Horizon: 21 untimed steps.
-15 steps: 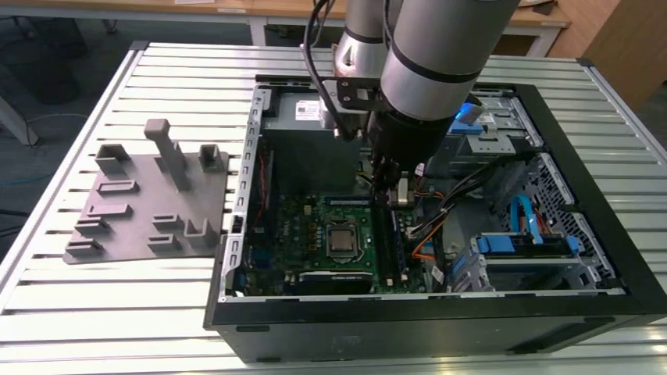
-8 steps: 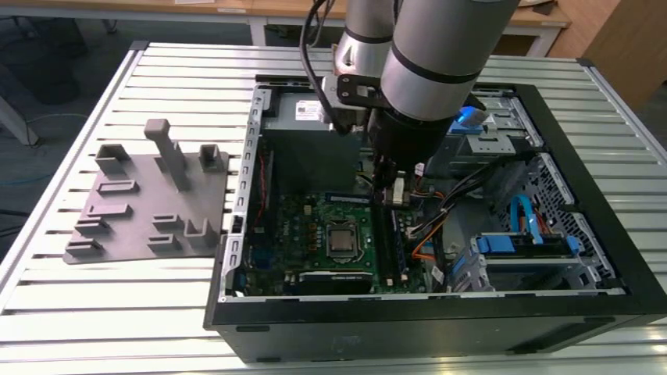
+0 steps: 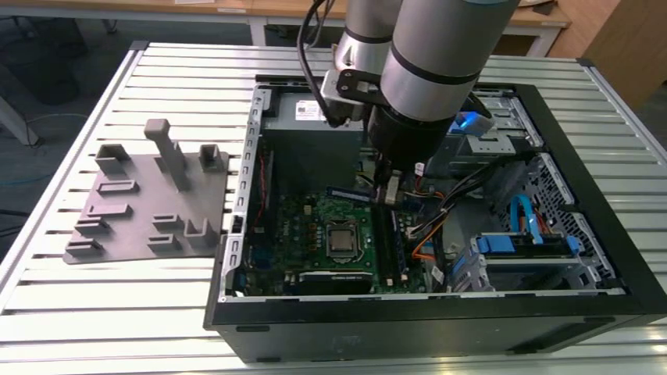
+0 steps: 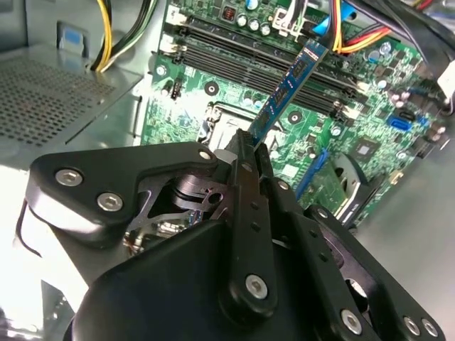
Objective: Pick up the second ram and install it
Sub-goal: 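Insert the second ram into the second slot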
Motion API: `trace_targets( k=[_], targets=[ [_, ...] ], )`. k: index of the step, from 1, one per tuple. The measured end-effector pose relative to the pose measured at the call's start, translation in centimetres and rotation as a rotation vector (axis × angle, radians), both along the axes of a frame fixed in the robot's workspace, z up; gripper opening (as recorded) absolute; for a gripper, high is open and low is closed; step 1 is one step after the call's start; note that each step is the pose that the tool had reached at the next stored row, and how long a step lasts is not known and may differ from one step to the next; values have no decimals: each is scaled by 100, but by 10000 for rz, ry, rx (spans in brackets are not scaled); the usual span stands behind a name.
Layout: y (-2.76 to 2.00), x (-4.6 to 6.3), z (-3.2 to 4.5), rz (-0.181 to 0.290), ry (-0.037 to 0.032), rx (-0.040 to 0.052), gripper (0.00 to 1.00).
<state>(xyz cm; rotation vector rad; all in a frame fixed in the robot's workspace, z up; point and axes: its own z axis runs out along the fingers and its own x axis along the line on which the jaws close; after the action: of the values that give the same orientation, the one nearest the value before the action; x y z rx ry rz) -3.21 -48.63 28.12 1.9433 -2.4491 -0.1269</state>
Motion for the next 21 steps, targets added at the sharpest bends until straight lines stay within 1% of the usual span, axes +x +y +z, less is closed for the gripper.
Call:
trace_targets(
  k=[10,16,21],
  targets=[
    [0,0,-3,-1093,0,0,11],
    [0,0,-5,-1635,0,0,11],
    [0,0,-6,-1995,0,-1,11]
  ],
)
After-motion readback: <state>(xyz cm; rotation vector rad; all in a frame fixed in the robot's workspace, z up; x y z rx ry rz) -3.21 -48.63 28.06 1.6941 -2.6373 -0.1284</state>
